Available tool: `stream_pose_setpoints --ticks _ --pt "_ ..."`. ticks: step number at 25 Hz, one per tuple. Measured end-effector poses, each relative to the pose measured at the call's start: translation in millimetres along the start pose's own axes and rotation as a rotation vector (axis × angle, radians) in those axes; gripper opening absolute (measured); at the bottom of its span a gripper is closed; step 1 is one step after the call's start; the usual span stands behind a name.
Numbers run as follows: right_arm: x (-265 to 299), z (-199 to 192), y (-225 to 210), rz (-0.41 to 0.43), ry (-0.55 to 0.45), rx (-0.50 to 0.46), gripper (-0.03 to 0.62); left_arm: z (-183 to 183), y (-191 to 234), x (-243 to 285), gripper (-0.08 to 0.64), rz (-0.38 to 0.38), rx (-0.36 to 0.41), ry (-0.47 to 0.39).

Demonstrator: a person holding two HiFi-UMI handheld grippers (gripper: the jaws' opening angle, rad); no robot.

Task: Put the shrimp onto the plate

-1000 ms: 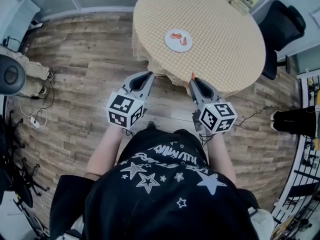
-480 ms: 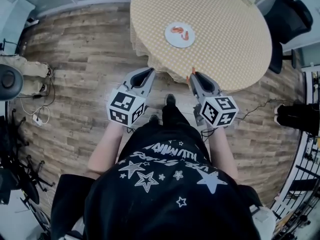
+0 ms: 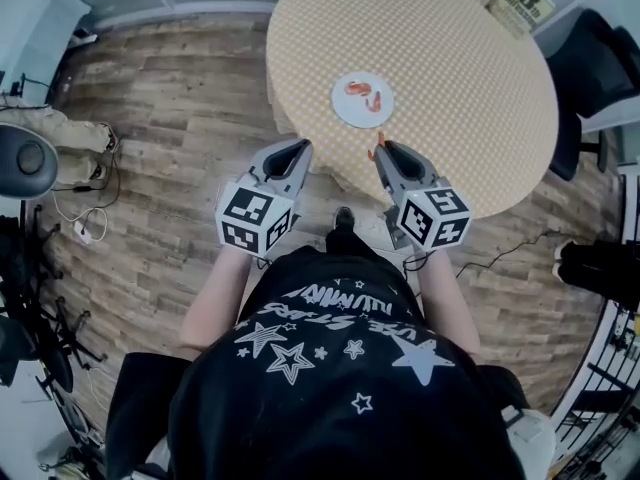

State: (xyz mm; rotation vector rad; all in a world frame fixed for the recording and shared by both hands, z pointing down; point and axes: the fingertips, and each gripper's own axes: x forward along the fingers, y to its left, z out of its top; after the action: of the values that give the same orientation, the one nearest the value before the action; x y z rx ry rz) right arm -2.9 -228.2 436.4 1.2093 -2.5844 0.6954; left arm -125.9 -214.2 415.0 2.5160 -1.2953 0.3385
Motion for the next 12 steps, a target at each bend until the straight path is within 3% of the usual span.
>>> stream_pose_setpoints --ticks 12 --pt "13.6 24.1 -63.6 0.096 -0.005 0.007 0.058 9.9 -5.6 56.0 0.009 0.088 -0.011 0.030"
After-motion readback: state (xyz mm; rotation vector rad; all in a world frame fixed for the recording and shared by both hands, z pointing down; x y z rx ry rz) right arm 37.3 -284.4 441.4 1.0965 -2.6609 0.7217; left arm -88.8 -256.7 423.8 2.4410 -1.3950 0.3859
